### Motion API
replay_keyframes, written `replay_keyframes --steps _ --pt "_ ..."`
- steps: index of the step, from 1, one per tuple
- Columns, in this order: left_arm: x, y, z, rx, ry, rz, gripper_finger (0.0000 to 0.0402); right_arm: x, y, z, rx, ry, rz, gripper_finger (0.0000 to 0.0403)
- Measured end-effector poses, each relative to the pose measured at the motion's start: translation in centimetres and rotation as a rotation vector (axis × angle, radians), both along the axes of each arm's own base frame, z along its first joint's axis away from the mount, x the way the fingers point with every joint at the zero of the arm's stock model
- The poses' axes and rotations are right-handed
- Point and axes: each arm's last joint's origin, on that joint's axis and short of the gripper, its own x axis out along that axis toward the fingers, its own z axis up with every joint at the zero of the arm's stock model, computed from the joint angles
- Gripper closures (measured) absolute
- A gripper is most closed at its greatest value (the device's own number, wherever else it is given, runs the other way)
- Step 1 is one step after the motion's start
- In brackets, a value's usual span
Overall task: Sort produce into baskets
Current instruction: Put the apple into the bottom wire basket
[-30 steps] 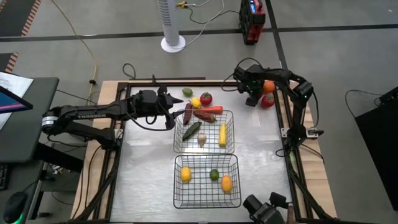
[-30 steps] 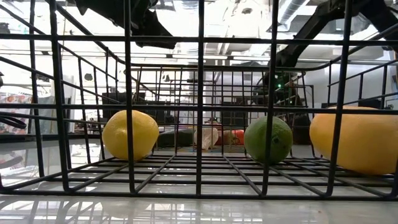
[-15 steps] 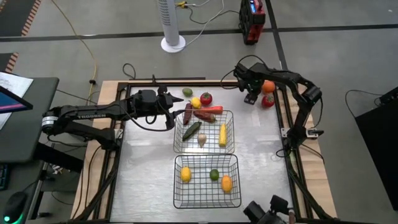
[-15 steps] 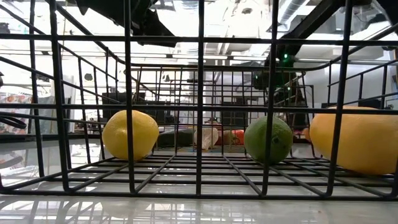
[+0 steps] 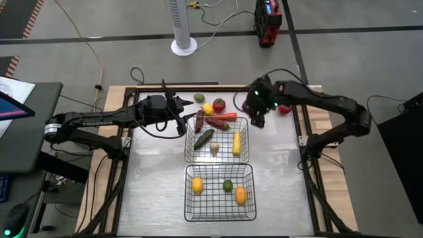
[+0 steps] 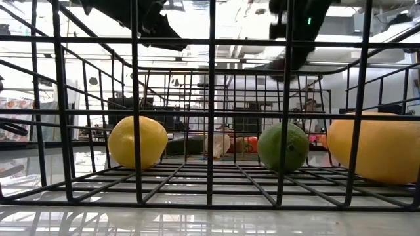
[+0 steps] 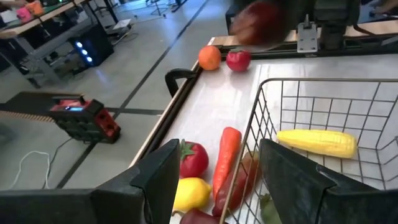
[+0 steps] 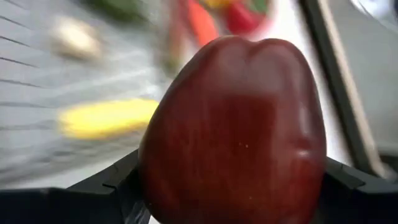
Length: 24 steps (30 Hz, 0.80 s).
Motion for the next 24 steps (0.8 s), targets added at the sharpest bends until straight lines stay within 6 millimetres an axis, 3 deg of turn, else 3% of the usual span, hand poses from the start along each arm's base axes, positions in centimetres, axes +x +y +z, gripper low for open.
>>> replay_keyframes --steps 5,10,19,24 --pt "0.0 0.0 0.0 -0.011 -0.009 0.006 0.0194 1.1 6.0 1.9 0.13 -0.189 0.25 0.0077" --pt "0.0 0.0 0.1 -0.035 -0.026 0.016 0.0194 2.7 12.1 1.7 0.208 -0.241 0.441 0.0076" --pt "0.0 0.0 0.1 -0.091 -0.054 0.038 0.0194 4.8 21.6 -3.4 0.319 -0.044 0.588 0.0076" --pt "0.1 0.0 0.2 -0.096 -0.075 0.04 0.0194 6.5 22.6 -6.4 0.34 0.048 0.511 0.0062"
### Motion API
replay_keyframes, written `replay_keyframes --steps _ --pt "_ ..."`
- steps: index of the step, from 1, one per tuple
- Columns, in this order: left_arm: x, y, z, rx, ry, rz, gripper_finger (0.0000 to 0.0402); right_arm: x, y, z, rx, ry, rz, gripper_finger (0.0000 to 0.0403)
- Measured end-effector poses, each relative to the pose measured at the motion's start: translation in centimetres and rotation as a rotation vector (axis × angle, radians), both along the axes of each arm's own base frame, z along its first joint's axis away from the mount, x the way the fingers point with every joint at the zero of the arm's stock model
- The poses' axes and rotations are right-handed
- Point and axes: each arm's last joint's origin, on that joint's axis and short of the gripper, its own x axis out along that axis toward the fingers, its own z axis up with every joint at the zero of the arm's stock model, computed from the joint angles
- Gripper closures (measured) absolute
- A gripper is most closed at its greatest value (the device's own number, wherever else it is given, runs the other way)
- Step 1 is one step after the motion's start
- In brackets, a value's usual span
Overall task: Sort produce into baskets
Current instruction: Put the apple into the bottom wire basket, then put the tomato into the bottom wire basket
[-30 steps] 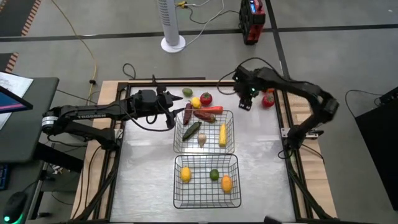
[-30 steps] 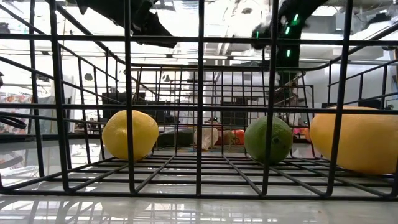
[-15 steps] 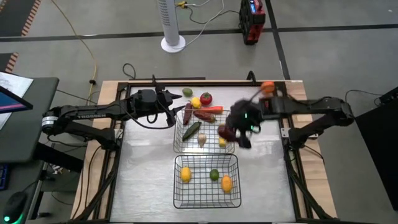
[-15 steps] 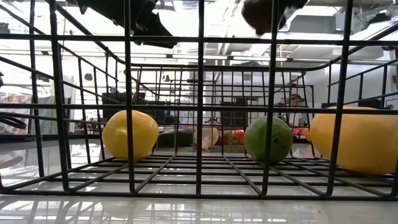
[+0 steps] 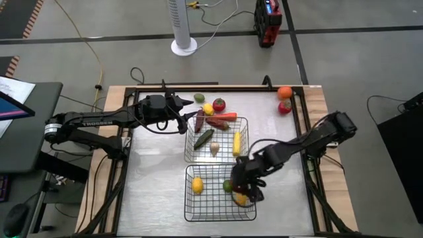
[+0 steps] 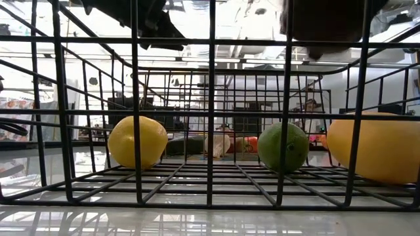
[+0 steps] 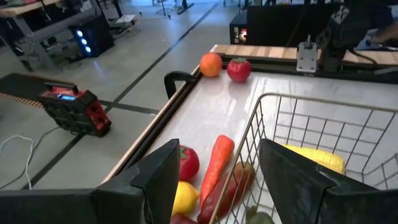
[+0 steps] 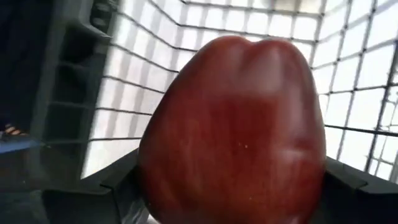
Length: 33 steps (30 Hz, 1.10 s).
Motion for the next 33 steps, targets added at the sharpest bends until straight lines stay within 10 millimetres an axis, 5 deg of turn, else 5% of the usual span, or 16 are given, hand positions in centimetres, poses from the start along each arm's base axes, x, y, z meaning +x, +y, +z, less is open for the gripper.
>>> replay_keyframes --steps 8,14,23,33 --pt "0.1 0.0 0.3 0.024 -0.023 -0.006 0.0194 1.5 -1.4 -0.4 -0.006 0.025 -0.055 0.0008" --pt "0.1 0.0 0.3 0.068 -0.008 -0.021 0.0194 0.8 -2.3 3.0 -0.001 -0.017 -0.063 0.0015" --pt "0.1 0.0 0.3 0.088 0.002 -0.027 0.0194 -3.8 -7.4 8.6 -0.225 -0.167 -0.204 0.0014" --pt "0.1 0.1 0.3 0.102 0.009 -0.009 0.0194 -10.0 -16.1 7.1 -0.311 -0.244 -0.487 0.0013"
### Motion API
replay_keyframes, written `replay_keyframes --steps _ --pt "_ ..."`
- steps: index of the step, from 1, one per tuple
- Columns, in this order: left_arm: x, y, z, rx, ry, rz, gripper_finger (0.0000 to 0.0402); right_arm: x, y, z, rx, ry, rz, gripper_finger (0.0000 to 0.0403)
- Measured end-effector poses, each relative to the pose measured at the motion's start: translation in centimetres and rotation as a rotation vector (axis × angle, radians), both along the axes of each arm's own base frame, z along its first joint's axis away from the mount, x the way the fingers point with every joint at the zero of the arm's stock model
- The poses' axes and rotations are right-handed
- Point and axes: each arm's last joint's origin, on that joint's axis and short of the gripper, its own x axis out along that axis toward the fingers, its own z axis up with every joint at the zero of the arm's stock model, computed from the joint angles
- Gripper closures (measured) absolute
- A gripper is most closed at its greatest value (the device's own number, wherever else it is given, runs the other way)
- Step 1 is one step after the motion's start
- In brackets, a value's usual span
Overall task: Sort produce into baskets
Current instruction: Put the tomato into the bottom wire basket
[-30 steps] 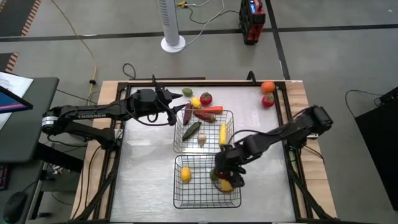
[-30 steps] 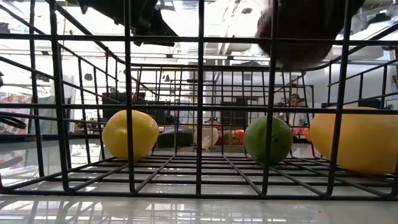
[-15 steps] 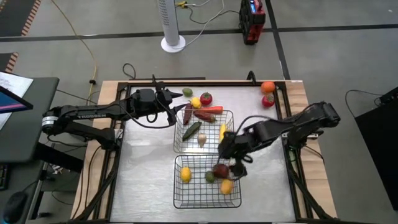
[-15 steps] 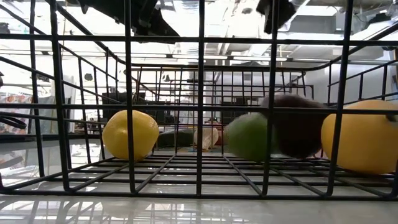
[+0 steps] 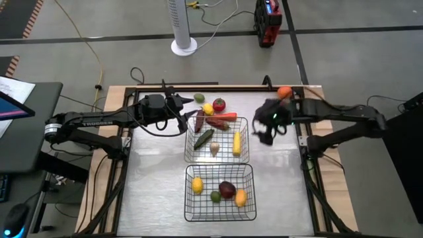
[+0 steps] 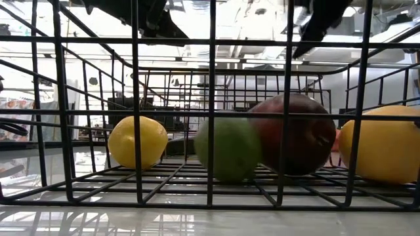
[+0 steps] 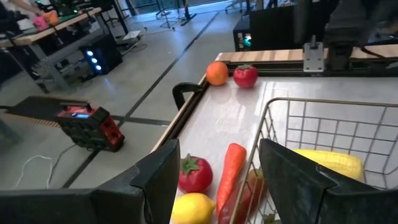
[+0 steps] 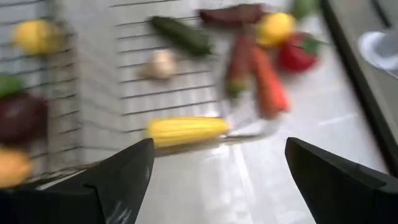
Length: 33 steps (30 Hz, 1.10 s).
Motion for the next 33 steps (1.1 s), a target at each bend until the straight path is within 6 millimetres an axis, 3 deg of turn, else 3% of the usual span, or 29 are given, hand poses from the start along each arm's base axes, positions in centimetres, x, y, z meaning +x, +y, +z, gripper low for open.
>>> replay_keyframes --steps 9,19,27,33 --pt "-0.1 0.2 0.0 0.027 0.006 0.031 0.0194 -3.7 -6.4 -2.5 0.053 0.038 -0.337 0.0013" --pt "-0.1 0.2 0.0 0.03 0.008 0.03 0.0194 -3.6 -11.7 -6.4 0.178 0.195 -0.53 0.0013" --pt "-0.1 0.2 0.0 0.028 0.015 0.029 0.0194 -4.0 -14.4 -9.1 0.236 0.338 -0.575 0.0013" --pt "-0.1 0.2 0.0 0.028 0.016 0.029 0.0194 -4.4 -15.7 -9.6 0.261 0.396 -0.604 0.0014"
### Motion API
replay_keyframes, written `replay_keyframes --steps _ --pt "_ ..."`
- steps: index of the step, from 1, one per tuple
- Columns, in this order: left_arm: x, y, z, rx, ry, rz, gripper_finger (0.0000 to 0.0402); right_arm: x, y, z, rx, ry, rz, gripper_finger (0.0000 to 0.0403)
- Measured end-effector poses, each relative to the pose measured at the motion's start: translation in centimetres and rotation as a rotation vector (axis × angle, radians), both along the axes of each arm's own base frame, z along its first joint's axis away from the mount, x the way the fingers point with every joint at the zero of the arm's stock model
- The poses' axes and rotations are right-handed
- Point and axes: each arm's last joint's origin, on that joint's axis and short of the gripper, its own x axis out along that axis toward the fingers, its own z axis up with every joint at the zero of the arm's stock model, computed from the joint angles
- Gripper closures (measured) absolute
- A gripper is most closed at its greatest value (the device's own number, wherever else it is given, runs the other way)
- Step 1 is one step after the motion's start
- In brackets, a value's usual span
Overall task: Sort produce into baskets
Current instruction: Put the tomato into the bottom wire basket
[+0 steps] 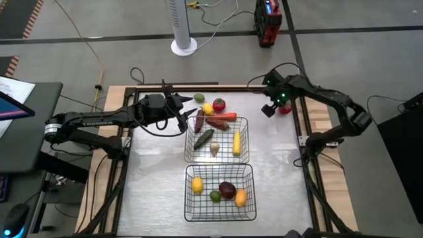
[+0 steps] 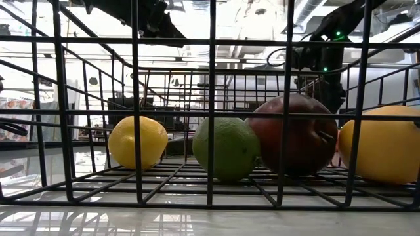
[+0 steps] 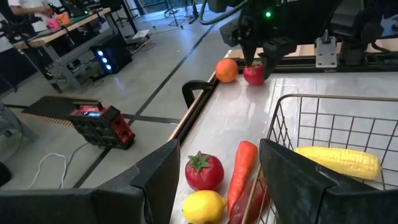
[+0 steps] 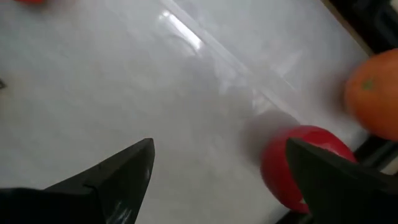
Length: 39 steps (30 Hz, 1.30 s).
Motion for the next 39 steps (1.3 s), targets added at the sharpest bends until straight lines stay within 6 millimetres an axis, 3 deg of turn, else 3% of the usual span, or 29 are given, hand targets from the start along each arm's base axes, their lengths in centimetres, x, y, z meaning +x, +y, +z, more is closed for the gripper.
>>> replay_keyframes --steps 12,39 --pt "0.0 0.0 0.0 0.007 0.004 -0.005 0.0194 -0.9 -1.2 0.4 -0.011 0.023 -0.046 0.0014" --pt "0.0 0.0 -0.1 0.003 0.013 -0.002 0.0194 -0.6 -0.9 0.4 -0.009 0.025 -0.026 0.0014"
